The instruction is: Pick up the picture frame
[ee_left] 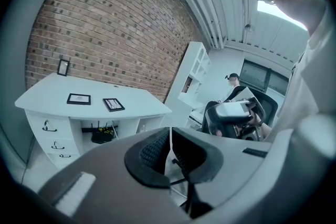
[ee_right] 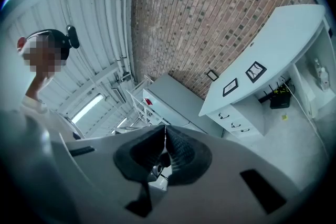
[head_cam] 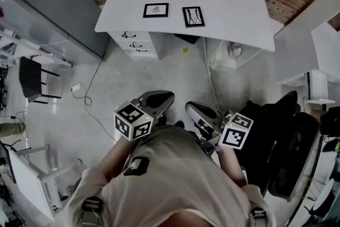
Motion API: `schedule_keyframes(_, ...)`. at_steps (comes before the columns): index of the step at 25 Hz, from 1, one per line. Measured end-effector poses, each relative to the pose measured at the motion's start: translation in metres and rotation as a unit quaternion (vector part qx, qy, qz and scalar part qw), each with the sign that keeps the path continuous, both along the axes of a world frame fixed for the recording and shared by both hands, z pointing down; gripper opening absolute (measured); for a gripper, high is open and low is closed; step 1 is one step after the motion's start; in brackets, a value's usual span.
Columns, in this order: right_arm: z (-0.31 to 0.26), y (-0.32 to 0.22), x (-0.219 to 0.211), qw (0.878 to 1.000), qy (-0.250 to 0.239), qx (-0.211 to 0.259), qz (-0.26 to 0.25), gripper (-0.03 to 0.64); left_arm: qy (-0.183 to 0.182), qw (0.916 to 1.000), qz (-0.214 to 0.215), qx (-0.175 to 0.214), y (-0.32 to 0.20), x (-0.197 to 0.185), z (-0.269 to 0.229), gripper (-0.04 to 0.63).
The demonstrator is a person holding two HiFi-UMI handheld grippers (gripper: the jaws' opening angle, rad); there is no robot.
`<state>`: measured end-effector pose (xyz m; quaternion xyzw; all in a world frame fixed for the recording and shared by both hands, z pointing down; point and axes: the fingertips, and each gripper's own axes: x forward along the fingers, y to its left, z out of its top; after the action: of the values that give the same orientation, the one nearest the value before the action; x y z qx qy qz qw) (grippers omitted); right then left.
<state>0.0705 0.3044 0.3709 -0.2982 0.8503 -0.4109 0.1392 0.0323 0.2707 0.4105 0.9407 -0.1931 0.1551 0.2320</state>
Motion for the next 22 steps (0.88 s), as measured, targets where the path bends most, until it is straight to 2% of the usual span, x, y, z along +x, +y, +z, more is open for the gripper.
schedule_keyframes(7,0.001,-0.028,-0.016,1.0,0.02,-0.008,-0.005,0.006,0.015,0.9997,-0.017,-0.012,-0.034,-0.02,0.003,0.014)
schedule_keyframes(16,-0.001,-0.085,-0.061,0.998,0.061,-0.014,-0.026,0.006,0.053,0.9957,-0.065,-0.038,-0.106,-0.076,0.001,0.014)
schedule_keyframes(22,0.003,-0.114,-0.066,0.997,0.069,-0.034,-0.009,0.006,0.061,0.9951,-0.063,-0.046,-0.142,-0.087,0.003,0.014)
